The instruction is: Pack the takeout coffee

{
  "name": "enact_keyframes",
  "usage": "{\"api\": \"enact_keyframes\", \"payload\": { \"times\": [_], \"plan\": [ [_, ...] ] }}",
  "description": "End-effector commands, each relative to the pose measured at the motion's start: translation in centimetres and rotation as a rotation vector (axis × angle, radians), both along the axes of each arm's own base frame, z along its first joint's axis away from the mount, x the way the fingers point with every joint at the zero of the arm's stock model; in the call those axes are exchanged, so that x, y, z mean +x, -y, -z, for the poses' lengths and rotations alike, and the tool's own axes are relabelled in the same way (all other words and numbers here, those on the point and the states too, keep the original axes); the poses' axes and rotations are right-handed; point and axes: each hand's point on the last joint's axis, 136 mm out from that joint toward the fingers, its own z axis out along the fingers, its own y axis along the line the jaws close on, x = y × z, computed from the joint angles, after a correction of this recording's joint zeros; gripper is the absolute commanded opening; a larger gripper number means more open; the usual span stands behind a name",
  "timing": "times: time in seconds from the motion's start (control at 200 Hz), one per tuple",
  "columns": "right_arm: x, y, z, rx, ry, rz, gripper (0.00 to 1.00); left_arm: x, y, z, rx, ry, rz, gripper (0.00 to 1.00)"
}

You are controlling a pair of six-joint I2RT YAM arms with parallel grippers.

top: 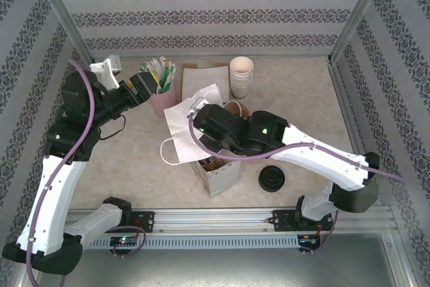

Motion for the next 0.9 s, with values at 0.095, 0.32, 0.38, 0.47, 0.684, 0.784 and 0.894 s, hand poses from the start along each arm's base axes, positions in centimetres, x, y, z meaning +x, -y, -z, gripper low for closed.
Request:
{"api": "enact_keyframes", "payload": {
  "times": [0.095, 0.32, 0.38, 0.47, 0.684, 0.784, 0.894],
  "plan": [
    [-1.1, -0.2, 1.9, -0.141, -0.036, -0.111, 0.0, -0.5, -0.1, 1.5, 0.003, -0.053, 0.0, 0.67],
    [-1.0, -0.2, 4.6, -0.265, -0.063, -0.169, 0.0, -0.4, 0.2, 2.8, 0.01, -0.088, 0.013, 0.67],
    [-1.0, -0.2, 5.1, -0.269, -0.085, -0.171, 0.0, -0.4, 0.2, 3.2, 0.01, -0.099, 0.014, 0.66],
    [-0.8, -0.2, 5.9, -0.252, -0.132, -0.164, 0.0, -0.2, 0.3, 3.6, 0.009, -0.109, 0.015, 0.66],
    [0.5, -0.2, 7.4, -0.203, -0.21, -0.12, 0.0, 0.0, 0.3, 4.2, 0.003, -0.124, 0.01, 0.66],
    [1.4, -0.5, 7.9, -0.205, -0.202, -0.104, 0.0, 0.1, 0.3, 4.4, 0.001, -0.128, 0.006, 0.65],
    [1.9, -0.9, 8.9, -0.229, -0.205, -0.096, 0.0, 0.2, 0.3, 4.4, -0.005, -0.127, 0.002, 0.65]
  ]
}}
